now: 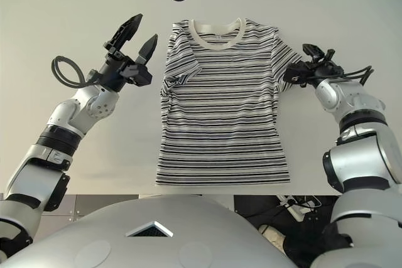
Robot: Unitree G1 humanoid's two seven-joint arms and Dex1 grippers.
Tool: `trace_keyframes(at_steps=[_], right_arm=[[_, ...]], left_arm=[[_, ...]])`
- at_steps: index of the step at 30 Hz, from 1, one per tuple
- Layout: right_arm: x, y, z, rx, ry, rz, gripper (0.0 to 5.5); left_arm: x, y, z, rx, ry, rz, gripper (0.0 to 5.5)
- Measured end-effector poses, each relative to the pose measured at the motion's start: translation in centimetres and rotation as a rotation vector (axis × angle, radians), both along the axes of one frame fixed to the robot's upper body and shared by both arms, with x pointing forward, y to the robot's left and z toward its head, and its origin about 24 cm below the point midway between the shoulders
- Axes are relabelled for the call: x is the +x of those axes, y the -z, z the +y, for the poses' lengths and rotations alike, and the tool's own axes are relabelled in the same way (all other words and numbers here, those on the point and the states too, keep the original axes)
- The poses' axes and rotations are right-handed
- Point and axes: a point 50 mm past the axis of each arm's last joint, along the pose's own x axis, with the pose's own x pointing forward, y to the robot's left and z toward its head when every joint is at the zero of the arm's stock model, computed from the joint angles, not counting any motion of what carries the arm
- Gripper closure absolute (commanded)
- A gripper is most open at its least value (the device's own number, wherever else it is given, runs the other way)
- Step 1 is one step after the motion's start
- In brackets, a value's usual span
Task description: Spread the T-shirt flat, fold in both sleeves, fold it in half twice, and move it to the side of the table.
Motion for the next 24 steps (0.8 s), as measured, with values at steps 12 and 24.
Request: trace_keyframes(at_steps=[12,24], right_arm=[[0.26,-0.2,0.11,-0.006,-0.007,-0.002,5.36],[0.06,-0.31,0.05,0.047,0.005,-0.041,5.36]], left_arm=[[-0.01,-0.01,-0.04,0.005,0.004,0.004,2.64],[-0.02,-0.15,-0.26,0.003,0.012,0.001,2.64]])
